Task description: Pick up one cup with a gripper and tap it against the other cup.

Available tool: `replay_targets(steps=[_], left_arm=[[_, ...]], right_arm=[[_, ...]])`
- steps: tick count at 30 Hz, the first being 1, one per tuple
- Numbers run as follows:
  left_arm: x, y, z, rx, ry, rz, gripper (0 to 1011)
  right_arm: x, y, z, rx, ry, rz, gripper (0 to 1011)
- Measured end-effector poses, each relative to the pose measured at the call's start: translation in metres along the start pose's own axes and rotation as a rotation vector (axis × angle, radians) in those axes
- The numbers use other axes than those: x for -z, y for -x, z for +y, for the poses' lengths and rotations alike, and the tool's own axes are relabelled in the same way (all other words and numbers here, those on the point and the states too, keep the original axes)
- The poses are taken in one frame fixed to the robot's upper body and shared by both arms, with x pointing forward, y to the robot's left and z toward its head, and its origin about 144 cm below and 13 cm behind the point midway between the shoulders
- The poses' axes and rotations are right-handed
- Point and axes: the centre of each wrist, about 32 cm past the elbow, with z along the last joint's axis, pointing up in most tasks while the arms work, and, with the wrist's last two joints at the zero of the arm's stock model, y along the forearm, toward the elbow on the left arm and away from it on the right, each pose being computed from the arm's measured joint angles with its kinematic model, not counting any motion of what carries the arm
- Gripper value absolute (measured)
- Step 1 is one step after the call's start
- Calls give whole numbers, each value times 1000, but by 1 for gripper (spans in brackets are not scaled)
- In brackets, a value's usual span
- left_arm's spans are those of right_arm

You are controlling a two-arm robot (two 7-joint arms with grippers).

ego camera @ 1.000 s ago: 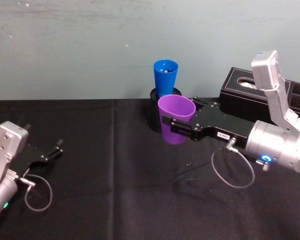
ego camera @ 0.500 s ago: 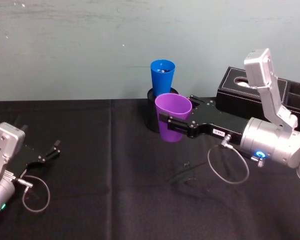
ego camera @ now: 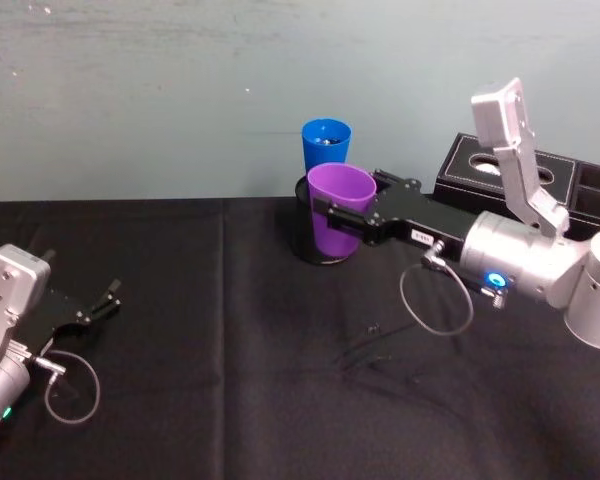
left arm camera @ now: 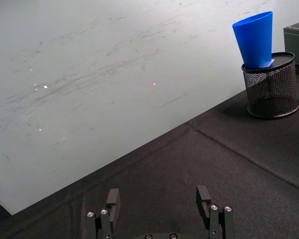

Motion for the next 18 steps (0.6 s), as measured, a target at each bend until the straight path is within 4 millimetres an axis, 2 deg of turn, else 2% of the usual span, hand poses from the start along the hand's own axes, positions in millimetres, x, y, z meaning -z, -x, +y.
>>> replay_targets(steps=[18], left_arm=[[0,0,0,0,0,0,1000]], right_arm=[[-2,-19,36,49,21,7,715]])
